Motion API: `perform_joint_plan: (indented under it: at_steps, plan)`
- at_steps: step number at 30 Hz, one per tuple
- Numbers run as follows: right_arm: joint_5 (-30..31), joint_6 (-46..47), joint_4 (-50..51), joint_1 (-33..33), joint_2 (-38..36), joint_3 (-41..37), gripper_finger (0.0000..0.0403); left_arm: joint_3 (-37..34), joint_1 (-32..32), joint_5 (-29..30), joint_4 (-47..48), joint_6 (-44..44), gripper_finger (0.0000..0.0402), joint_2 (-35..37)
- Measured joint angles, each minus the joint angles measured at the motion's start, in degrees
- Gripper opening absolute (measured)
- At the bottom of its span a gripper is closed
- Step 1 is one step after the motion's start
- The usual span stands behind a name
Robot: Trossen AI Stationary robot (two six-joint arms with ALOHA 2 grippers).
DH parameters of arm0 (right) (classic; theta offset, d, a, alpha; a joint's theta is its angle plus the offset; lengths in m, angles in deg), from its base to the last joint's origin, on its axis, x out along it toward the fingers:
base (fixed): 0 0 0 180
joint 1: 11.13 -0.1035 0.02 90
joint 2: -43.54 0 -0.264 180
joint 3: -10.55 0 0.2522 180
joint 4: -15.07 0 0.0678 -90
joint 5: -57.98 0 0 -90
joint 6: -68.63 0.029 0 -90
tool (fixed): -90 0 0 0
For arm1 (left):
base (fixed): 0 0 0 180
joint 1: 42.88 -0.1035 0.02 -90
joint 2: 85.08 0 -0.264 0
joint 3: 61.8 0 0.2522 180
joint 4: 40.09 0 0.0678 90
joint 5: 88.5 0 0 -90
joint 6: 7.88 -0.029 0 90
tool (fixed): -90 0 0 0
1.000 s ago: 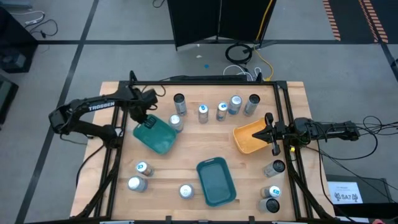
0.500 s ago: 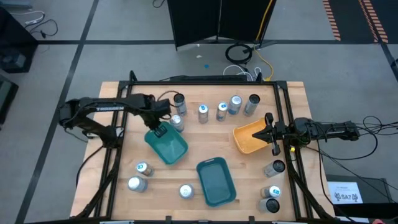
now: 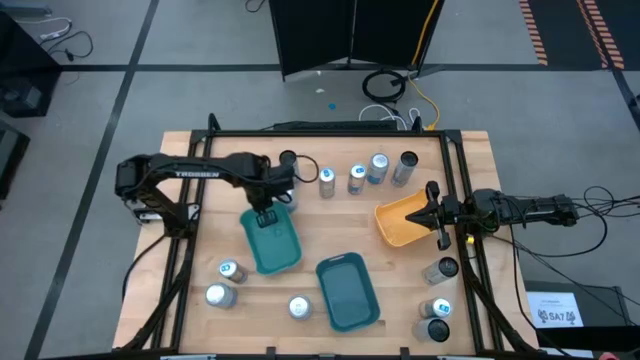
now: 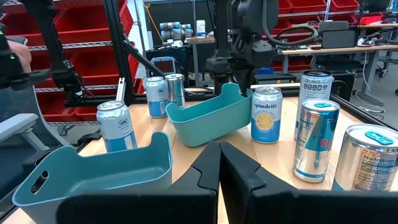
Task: Sort soda cans
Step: Move the green bin to the middle left of the table
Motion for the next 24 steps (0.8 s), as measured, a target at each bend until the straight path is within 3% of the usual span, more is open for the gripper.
perform_joint_plan:
  at_steps: [8, 12, 19, 24]
  plan:
    - [0.0, 0.01, 0.0, -0.01, 0.0, 0.0, 0.0, 0.7, 1.74, 1.04, -0.42, -9.0, 0.0008, -3.22]
    - [-0.02, 0.01, 0.0, -0.01, 0.0, -0.01, 0.0, 0.7, 1.46, 1.77, -1.01, -9.54, 0.0008, -4.47]
    - [-0.02, 0.0, 0.0, -0.01, 0.0, 0.0, 0.0, 0.7, 1.44, 2.05, -6.77, -9.65, 0.0058, -4.51]
    - [-0.01, 0.01, 0.0, 0.02, 0.02, 0.0, 0.0, 0.7, 1.44, 2.05, -6.99, -9.62, 0.0069, -4.51]
